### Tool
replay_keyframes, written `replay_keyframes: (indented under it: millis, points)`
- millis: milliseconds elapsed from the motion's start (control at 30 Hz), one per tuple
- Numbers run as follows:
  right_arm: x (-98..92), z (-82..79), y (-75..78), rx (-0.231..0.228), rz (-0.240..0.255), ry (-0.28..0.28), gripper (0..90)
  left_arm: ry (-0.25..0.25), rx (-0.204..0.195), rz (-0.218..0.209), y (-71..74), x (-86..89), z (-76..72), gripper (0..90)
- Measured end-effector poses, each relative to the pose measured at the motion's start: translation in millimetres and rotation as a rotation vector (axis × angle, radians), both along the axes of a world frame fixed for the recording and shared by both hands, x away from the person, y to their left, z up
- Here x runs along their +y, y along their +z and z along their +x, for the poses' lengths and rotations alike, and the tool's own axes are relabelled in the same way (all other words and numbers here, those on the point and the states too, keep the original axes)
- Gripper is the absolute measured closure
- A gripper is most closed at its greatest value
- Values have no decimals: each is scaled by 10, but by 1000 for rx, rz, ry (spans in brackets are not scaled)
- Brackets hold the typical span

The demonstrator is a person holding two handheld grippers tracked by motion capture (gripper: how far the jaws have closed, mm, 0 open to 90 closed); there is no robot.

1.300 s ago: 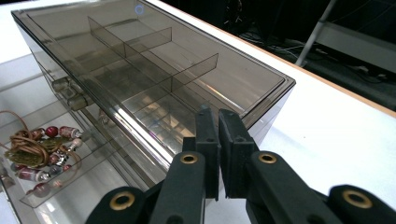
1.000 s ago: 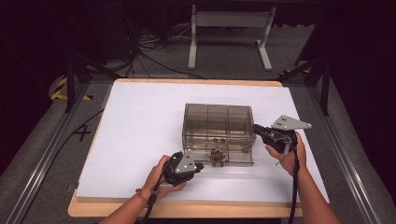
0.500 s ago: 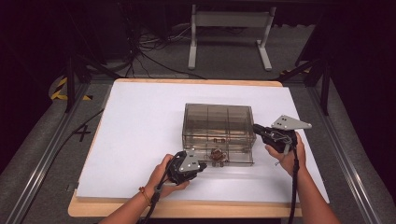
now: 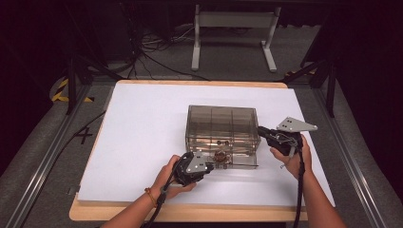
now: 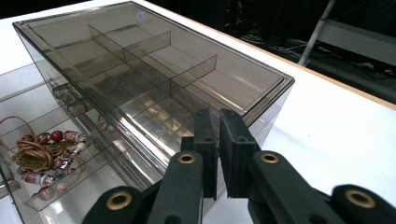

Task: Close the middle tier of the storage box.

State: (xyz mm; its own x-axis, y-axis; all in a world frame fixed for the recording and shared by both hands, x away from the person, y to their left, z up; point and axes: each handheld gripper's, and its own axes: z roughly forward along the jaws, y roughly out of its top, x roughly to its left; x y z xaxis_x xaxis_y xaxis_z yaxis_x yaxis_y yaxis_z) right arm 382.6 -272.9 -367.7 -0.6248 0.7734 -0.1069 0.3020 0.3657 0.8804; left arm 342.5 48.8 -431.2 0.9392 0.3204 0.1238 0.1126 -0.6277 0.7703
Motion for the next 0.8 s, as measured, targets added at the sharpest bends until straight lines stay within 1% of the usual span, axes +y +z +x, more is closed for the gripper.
replay_keyframes:
  millis: [33,100,233,333,733,800]
  points:
    - [-2,1,0,1,2,1,860,1,5,-1,-6,-11,-1,871]
    - [-5,3,-2,3,8,0,860,-2,1,1,-5,-29,2,869]
    - [-2,1,-1,0,2,1,860,0,-1,4,-4,-41,13,868]
    - [-4,1,-2,1,3,1,859,2,-2,-5,-5,-34,28,866]
    - [-1,0,0,0,1,0,860,9,-5,9,-7,-49,84,863]
    - [-2,0,-1,1,3,0,860,11,-17,18,-12,-49,113,861]
